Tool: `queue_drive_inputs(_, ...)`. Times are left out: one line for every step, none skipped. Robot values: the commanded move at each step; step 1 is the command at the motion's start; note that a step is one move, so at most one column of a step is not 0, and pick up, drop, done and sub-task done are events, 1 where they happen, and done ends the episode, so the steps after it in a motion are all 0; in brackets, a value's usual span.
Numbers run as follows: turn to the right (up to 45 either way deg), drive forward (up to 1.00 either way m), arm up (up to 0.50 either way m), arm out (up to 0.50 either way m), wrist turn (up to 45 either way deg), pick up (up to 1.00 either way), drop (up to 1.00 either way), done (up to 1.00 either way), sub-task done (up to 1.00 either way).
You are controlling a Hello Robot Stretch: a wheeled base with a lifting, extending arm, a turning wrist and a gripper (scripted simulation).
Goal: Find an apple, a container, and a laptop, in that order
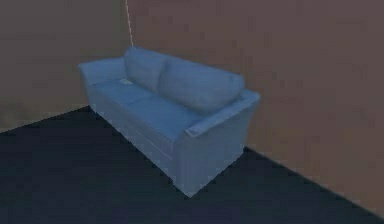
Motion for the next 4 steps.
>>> queue_drive_inputs(-45.0,0.00,0.00,0.00,0.0,0.00,0.00,0.00,0.00)
queue_drive_inputs(-45.0,0.00,0.00,0.00,0.0,0.00,0.00,0.00,0.00)
queue_drive_inputs(-39.0,0.00,0.00,0.00,0.0,0.00,0.00,0.00,0.00)
queue_drive_inputs(0.0,1.00,0.00,0.00,0.0,0.00,0.00,0.00,0.00)
